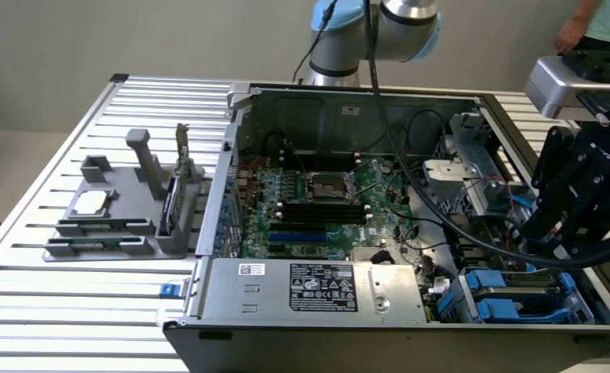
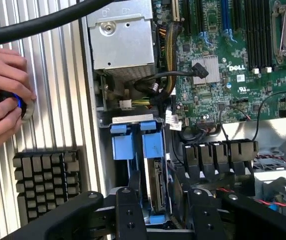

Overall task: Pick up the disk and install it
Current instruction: 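Insert the first disk wire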

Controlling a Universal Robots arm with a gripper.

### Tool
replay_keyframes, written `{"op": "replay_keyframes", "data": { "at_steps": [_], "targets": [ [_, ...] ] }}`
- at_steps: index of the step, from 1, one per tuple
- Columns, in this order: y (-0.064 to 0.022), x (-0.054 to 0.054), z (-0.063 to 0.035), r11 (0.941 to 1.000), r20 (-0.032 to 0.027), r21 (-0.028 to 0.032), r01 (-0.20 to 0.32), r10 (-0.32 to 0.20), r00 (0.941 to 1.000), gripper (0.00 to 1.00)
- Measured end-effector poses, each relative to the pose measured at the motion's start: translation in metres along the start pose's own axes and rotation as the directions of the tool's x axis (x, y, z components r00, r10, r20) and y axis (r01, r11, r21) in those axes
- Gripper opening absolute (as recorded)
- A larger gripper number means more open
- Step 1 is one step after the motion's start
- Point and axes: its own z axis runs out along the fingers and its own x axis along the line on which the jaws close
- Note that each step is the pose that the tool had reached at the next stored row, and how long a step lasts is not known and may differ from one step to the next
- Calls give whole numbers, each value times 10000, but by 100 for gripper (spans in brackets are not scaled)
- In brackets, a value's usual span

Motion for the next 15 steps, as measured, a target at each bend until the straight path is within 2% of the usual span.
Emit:
{"op": "replay_keyframes", "data": {
  "at_steps": [8, 15],
  "targets": [
    [0, -1, -1, 9962, 49, 143, -856, 855, 9963, 41],
    [0, -3, -1, 9867, 108, 281, -1600, 1598, 9871, 41]
  ]
}}
